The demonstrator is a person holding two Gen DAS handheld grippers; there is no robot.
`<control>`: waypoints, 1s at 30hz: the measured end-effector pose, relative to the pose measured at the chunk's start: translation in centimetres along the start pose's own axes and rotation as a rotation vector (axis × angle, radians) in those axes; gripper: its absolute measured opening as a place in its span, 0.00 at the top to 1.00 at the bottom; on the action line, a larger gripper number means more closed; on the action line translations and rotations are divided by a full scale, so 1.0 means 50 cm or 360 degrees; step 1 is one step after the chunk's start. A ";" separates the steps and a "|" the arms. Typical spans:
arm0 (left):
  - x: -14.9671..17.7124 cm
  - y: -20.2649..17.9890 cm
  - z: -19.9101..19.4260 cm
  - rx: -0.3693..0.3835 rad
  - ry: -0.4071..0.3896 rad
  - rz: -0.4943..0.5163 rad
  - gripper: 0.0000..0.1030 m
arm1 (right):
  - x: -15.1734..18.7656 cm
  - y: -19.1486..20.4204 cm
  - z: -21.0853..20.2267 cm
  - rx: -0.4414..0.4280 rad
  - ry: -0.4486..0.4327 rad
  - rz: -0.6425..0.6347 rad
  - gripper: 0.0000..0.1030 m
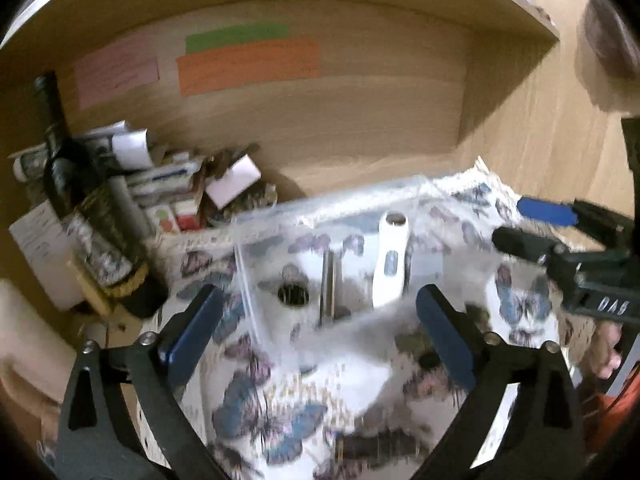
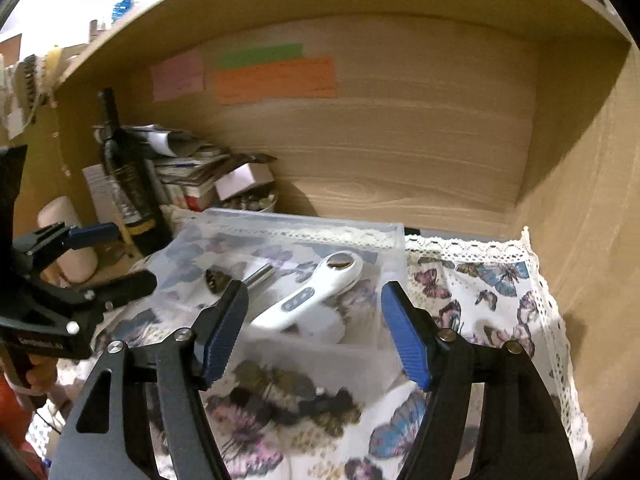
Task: Organize rigid objects
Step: 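Lift both items into the clear box and open both tools, then grasp the black-and-gold cylinder with the left tool while the right tool grasps a black connector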
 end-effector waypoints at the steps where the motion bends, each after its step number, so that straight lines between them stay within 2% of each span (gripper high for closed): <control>1: 0.018 -0.003 -0.002 0.0000 0.0023 -0.0006 0.02 | 0.007 0.002 -0.007 -0.0003 0.0000 0.0003 0.36; 10: 0.183 -0.029 0.026 0.0064 0.0297 -0.0120 0.02 | 0.105 0.008 -0.023 -0.0016 0.0123 0.0011 0.36; 14: 0.234 -0.053 0.030 0.0089 0.0359 -0.0127 0.02 | 0.141 0.002 -0.016 -0.0016 0.0196 0.0012 0.36; 21: 0.279 -0.093 0.052 0.0145 0.0448 -0.0077 0.02 | 0.173 0.012 -0.001 -0.0022 0.0277 -0.0054 0.36; 26: 0.270 -0.086 0.066 0.0148 0.0425 -0.0094 0.01 | 0.178 0.042 0.027 -0.0059 0.0324 -0.0130 0.36; 27: 0.267 -0.082 0.067 0.0150 0.0409 -0.0103 0.02 | 0.178 0.047 0.032 -0.0065 0.0330 -0.0141 0.36; 30: 0.262 -0.076 0.062 0.0136 0.0371 -0.0086 0.23 | 0.177 0.065 0.054 -0.0073 0.0343 -0.0203 0.36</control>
Point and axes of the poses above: each gripper's, at about its wrist camera, not at the fingertips, and z roughly the way its jaws point, y to its left, x to its underside, the point moved 10 cm from there along z, roughly the way its jaws point, and after that the axes turned 15 degrees about x, right-handed, at the moved point
